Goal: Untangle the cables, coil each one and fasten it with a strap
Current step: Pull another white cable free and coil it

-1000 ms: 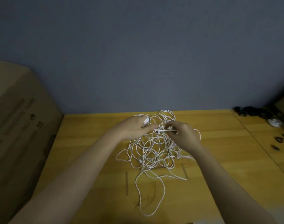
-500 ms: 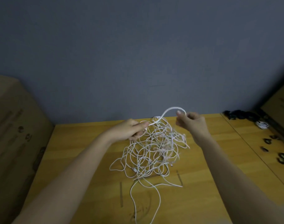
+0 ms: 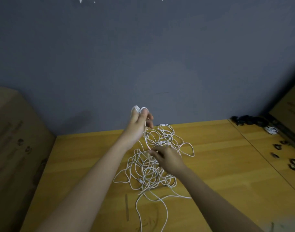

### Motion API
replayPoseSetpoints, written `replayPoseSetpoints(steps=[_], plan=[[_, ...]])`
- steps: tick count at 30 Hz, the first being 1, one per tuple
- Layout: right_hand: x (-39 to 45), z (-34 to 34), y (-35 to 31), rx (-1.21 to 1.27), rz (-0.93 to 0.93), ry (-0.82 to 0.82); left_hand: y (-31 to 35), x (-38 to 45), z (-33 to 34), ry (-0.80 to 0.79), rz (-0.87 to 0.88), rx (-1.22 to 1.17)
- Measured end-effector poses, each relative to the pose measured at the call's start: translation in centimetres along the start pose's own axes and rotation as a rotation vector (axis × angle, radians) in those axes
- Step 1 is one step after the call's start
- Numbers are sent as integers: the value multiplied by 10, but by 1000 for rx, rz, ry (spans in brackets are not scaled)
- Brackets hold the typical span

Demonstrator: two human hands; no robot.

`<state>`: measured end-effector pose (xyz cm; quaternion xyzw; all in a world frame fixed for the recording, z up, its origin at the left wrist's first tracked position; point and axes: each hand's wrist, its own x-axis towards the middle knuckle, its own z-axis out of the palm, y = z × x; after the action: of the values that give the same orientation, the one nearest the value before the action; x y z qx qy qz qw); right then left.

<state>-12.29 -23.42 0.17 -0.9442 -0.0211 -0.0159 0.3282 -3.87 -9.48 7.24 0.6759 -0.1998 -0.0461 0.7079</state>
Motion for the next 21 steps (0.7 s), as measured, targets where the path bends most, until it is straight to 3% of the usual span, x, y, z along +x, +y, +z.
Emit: replayPoseSetpoints(steps=[3,7,10,12,16,21], plan=[[-10,10,1,35,-77,-9,-18,3,-1,-52,7,306],[-11,6,2,147,-114,74,-25,12,-2,-103,-94,321],[-2,-10,8,413,103,372,-19,20,-14,-92,-107,248],[5,-29,19,583,285,594,-15,16,-24,-180,-112,239],[21,-58,35,535,358,748,-10,-8,-33,-499,-122,479],[45,-67,25,491,315,791,-10,-26,-25,-543,-90,531]])
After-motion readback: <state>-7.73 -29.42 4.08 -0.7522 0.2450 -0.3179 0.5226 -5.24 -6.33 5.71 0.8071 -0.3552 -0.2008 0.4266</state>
